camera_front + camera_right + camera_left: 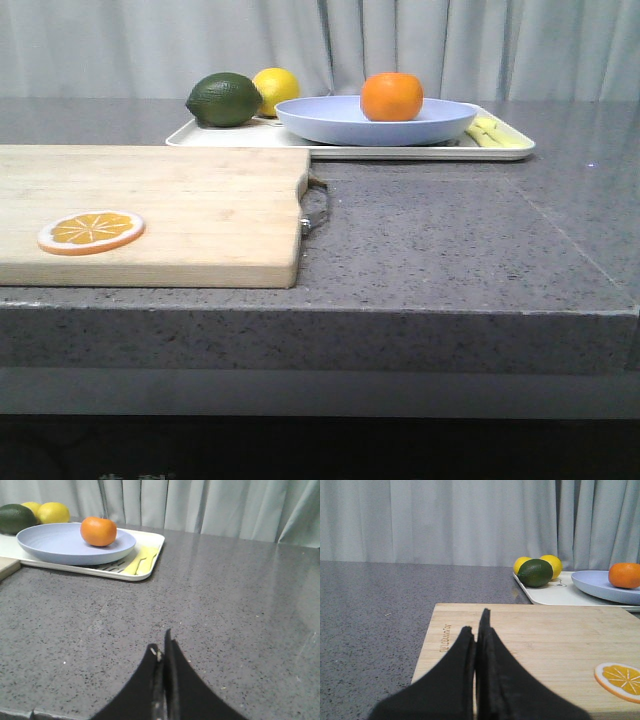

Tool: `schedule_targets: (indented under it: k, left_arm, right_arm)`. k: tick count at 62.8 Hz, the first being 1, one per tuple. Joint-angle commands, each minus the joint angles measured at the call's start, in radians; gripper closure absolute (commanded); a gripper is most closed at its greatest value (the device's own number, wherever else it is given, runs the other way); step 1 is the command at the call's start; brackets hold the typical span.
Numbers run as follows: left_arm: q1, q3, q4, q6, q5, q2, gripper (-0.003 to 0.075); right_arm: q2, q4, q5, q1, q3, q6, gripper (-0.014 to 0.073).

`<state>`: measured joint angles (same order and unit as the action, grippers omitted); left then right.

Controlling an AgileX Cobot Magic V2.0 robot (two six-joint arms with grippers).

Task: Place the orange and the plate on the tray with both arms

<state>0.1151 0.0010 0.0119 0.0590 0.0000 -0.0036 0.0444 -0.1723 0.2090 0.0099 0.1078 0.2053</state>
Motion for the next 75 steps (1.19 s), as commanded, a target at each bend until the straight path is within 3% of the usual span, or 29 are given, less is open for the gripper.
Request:
schedule_targets:
  k: [1, 10, 48, 62, 75]
  left_arm:
    - [0.000, 0.005, -0.001, 0.000, -0.070, -0.022, 0.0738]
    - [0.000, 0.005, -0.001, 0.000, -0.070, -0.021, 0.0738]
    - [0.000, 0.005, -0.001, 0.000, -0.070, -0.021, 0.0738]
    - [0.000, 0.005, -0.001, 0.000, -0.070, -0.021, 0.0738]
    - [0.000, 0.005, -0.001, 0.000, -0.070, -0.021, 0.0738]
  right_arm:
    - [-0.053, -0.010, -0.167, -0.013, -0.055, 0.005, 0.0662]
    - [-0.076, -0.013, -0.218, -0.030, -0.131, 0.005, 0.0662]
    - [-0.078, -0.013, -0.209, -0.038, -0.130, -0.001, 0.0662]
    - [-0.078, 0.220, -0.229, -0.038, -0.130, -0.280, 0.0662]
    - [-0.078, 0.235, -0.253, -0.038, -0.130, -0.291, 0.0662]
